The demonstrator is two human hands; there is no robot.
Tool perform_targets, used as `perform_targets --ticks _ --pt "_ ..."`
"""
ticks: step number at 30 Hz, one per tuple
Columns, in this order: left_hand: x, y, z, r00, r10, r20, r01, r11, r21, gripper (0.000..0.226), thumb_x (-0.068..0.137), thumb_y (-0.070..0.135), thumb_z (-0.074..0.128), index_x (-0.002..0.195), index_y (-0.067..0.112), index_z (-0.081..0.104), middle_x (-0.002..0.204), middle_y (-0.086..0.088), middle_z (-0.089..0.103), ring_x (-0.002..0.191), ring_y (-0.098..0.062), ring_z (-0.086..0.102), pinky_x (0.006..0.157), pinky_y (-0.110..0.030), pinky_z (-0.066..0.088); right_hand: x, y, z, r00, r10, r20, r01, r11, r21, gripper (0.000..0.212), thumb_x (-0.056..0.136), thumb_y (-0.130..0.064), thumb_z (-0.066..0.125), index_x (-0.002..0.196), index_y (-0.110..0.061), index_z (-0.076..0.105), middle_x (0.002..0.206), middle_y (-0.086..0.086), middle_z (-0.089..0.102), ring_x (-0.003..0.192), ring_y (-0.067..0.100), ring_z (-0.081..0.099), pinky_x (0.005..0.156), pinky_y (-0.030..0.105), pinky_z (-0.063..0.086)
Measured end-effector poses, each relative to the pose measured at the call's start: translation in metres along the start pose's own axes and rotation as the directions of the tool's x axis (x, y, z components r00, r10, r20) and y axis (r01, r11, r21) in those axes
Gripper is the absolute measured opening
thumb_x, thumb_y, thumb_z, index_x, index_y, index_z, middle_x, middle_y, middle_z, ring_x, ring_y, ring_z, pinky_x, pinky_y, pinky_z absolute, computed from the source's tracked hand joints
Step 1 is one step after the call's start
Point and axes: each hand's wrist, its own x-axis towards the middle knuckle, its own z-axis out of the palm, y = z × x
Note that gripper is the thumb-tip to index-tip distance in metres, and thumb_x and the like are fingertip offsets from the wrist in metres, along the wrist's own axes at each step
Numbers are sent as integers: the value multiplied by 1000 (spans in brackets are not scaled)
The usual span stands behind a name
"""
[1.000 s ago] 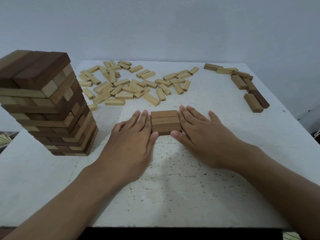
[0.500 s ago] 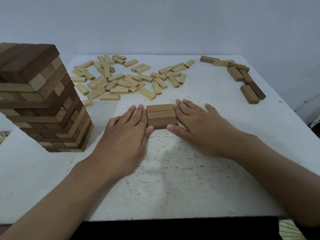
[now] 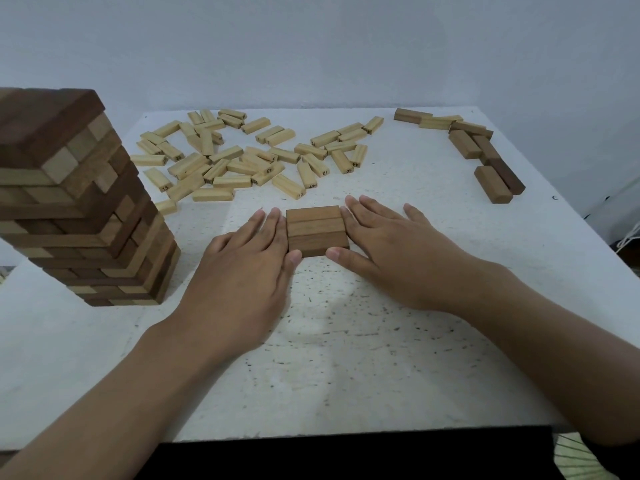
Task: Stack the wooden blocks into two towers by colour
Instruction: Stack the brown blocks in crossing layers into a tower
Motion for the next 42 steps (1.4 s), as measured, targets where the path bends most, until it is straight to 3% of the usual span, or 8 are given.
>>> perform_targets --ticks 5,10,16,18,20,24,34,42 --pt "0 -6 3 1000 23 -21 -24 998 -50 77 94 55 -9 163 22 1 170 10 -4 155 -3 -10 120 -27 9 0 4 -1 1000 -19 -2 19 1000 -9 86 92 -70 5 162 -20 2 170 -4 -7 156 10 -7 126 53 9" --pt "0 -12 2 999 42 -25 -44 990 -134 73 101 64 2 163 26 2 169 15 -3 153 2 -10 115 -22 4 1 16 -10 999 -30 28 29 998 57 98 87 -80 22 163 -23 1 170 -9 1 155 6 2 125 46 9" --pt "-4 -8 -15 999 -21 -35 6 923 -384 70 99 60 46 158 34 18 159 20 27 138 11 11 115 -32 19 9 23 -20 996 -26 -80 55 921 385 102 70 -79 61 158 -43 22 160 -17 30 147 5 17 122 46 11" --pt "-4 -4 -18 999 -43 -16 34 921 -389 71 98 57 50 158 36 18 146 24 29 127 10 13 111 -32 19 15 26 -16 994 -34 -108 77 905 419 97 68 -78 66 153 -45 31 153 -21 35 144 4 20 122 47 12" --pt "-1 -4 -17 999 -27 -23 16 921 -389 70 97 58 50 156 36 20 139 27 29 129 6 15 105 -29 17 21 29 -13 992 -36 -119 84 900 427 92 69 -76 70 149 -46 36 149 -22 37 141 3 22 120 46 13" --pt "4 -9 -13 1000 -8 -13 3 936 -352 69 93 65 45 154 39 26 155 23 30 142 -3 21 112 -37 19 24 31 -13 993 -57 -105 97 901 423 89 66 -77 71 145 -49 42 144 -22 35 139 3 22 117 40 13" --pt "5 -12 -11 1000 -19 -14 13 936 -352 71 92 67 44 154 39 25 157 21 28 144 -5 20 116 -40 19 32 36 -6 988 -79 -134 128 900 416 75 65 -81 69 132 -52 50 135 -25 36 132 1 25 115 41 15" --pt "0 -13 -16 999 -33 9 33 903 -427 83 89 68 58 157 45 16 161 24 20 146 -1 11 118 -39 19 22 33 -9 987 -125 -105 156 912 379 77 61 -84 69 129 -54 49 139 -23 34 133 2 24 113 36 11"
